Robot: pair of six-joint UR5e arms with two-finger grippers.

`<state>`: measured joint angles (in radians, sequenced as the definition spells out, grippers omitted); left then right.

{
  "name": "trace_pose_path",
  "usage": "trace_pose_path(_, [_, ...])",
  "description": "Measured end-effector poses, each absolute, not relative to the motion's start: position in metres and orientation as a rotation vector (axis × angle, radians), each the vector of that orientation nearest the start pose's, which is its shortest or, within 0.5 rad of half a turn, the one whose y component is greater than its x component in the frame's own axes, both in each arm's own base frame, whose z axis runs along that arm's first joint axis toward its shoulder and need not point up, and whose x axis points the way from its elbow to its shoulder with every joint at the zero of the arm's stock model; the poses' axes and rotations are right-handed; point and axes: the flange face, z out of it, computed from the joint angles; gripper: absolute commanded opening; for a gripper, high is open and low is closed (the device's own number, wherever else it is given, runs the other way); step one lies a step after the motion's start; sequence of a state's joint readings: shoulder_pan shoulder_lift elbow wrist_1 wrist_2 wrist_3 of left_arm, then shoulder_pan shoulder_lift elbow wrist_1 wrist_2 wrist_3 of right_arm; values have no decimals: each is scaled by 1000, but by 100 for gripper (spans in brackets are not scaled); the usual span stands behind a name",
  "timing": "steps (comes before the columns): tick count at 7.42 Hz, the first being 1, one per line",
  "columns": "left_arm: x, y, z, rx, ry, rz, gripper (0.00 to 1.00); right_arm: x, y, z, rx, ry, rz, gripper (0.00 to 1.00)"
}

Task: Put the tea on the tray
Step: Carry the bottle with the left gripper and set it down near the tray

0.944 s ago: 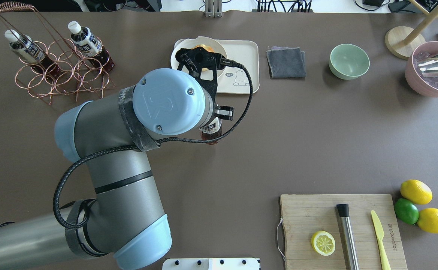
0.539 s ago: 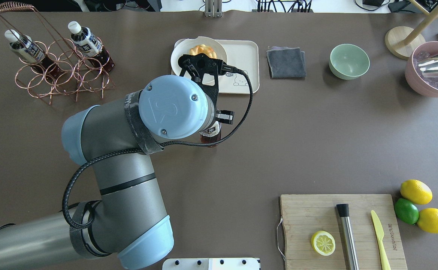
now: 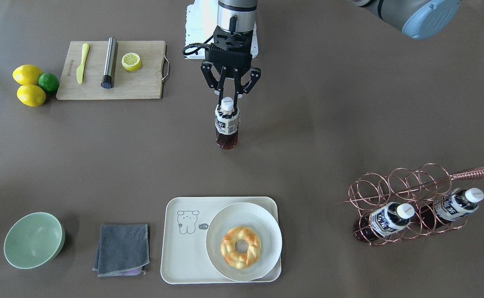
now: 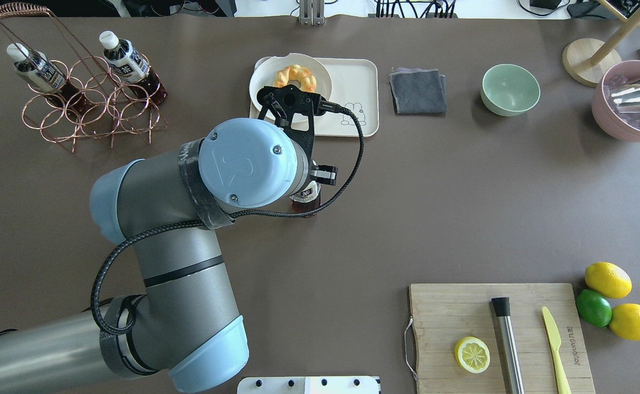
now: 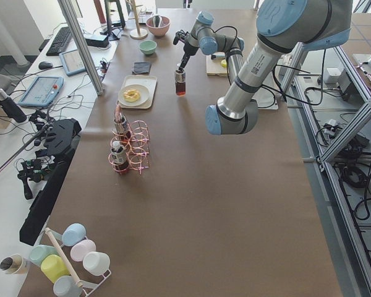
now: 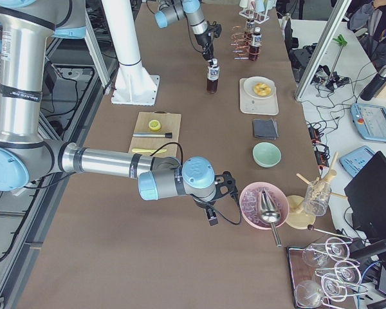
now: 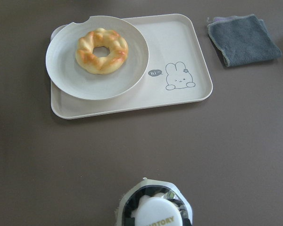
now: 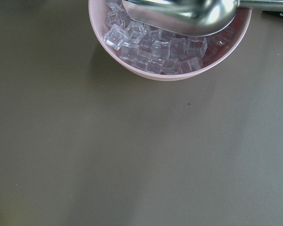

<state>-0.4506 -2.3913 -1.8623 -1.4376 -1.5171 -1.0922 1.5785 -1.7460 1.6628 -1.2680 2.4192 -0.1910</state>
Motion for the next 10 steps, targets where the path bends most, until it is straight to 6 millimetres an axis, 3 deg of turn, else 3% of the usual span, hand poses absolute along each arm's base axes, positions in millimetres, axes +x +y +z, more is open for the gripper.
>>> trace_pose_path(3, [501,-396,75,484,852,0,6,62,-430,654,294,-823,-266,99])
trace_pose_path(4, [501,-395,75,483,852,0,21,62,-431,653,296,-823,-266,99])
trace_pose_path(6, [503,-393,77,480,850,3,32,61,-433,648,301,-824,-262,99])
trace_pose_path(7, [504,-392,78,478,850,5,46,61,-438,643,308,-824,-261,99])
trace_pose_path(9, [507,-388,78,480,848,3,65,60,-450,632,321,-831,-251,99])
trace_pose_path(10, [511,-383,78,500,838,-2,69,59,-458,623,334,-834,-251,99])
